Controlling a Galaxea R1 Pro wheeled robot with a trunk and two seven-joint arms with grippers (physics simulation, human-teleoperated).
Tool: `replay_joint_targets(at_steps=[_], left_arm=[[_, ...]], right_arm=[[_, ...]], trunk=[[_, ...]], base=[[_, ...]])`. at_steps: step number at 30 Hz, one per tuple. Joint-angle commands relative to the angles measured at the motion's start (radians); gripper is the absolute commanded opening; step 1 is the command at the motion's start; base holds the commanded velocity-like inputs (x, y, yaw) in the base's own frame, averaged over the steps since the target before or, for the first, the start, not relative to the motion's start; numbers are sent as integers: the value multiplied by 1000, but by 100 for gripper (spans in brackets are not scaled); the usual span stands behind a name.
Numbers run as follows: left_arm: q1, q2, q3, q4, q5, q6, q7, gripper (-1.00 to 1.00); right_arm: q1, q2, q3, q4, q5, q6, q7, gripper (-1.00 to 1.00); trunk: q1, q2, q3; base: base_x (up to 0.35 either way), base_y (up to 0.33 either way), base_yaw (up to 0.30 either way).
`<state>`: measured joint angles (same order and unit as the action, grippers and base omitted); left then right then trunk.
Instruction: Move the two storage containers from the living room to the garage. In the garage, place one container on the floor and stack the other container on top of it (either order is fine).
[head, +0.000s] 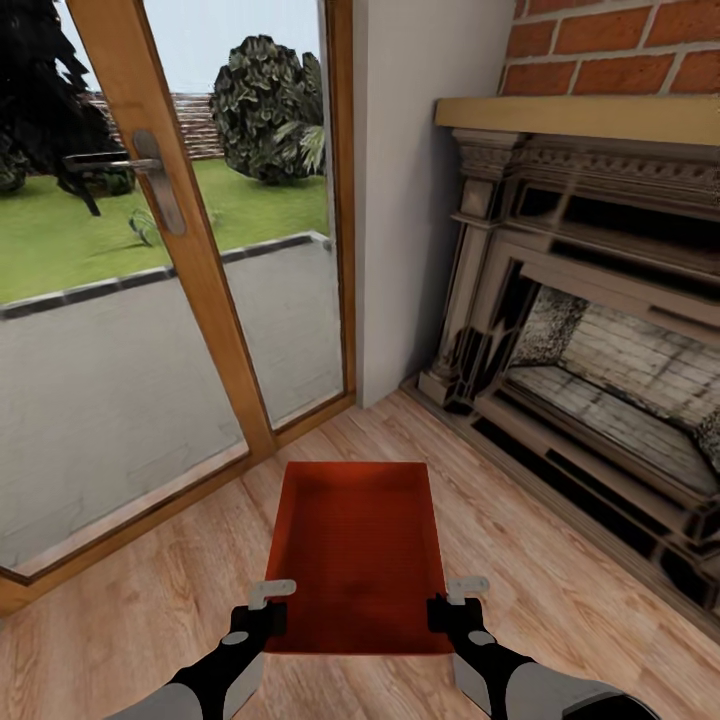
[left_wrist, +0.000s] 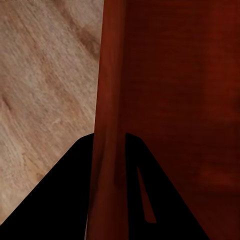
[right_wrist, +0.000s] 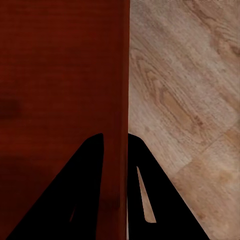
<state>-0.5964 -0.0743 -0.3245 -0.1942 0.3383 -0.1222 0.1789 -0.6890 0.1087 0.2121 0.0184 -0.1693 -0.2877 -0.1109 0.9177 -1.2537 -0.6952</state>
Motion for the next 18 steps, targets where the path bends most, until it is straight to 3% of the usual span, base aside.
replay_joint_targets(at_steps=[1,18], left_arm=[[0,1,21,5,18,-5,22,-100],[0,0,19,7,16,-6,21,-100]], right_arm=[[-1,0,-17,0,-25,-40,-6,-100],[-1,-1,-17,-1,-25,-41,1,-100]], trunk=[[0,0,1],[0,0,29]], base=[[0,0,0],[0,0,0]])
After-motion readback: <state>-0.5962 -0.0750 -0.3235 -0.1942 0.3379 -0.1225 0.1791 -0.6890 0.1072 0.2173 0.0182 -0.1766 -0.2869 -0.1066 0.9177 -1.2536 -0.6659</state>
